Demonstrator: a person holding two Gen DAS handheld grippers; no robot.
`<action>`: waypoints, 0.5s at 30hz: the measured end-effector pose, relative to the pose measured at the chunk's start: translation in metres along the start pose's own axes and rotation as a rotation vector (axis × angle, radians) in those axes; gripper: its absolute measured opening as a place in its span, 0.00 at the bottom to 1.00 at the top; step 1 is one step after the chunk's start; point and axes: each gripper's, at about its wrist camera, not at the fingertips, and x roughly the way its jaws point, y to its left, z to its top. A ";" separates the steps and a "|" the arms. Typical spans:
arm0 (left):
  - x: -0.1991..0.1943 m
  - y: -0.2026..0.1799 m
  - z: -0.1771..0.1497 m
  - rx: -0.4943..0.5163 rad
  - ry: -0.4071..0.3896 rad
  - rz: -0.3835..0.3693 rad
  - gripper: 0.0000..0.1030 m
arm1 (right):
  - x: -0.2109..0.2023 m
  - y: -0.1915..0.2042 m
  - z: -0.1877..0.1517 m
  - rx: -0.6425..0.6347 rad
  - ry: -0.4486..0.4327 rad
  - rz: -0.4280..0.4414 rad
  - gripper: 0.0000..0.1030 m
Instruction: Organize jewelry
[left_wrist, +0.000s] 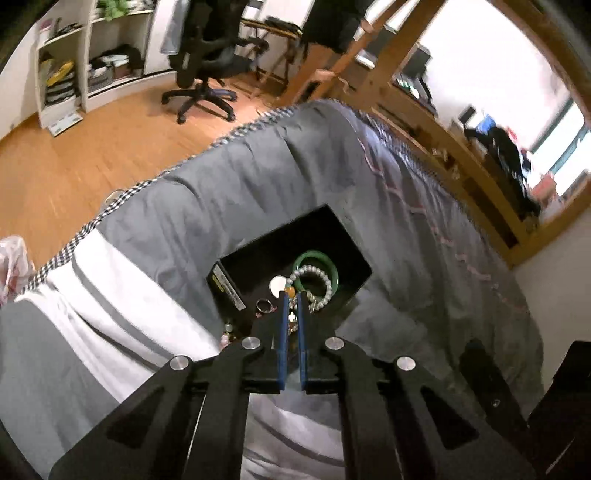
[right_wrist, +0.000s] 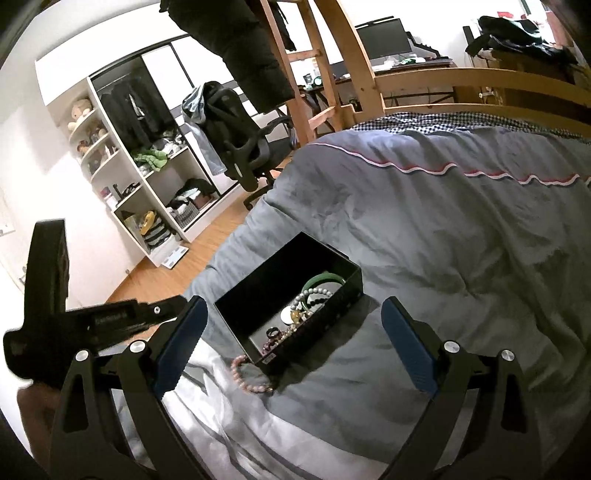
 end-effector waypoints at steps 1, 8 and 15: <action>0.005 -0.001 -0.004 0.013 0.014 0.021 0.06 | 0.001 -0.001 -0.002 -0.001 0.008 0.008 0.91; 0.028 0.012 -0.036 0.157 0.079 0.217 0.60 | 0.039 0.009 -0.047 -0.247 0.168 0.060 0.78; 0.039 0.022 -0.036 0.266 0.111 0.336 0.61 | 0.095 0.015 -0.077 -0.206 0.280 0.169 0.58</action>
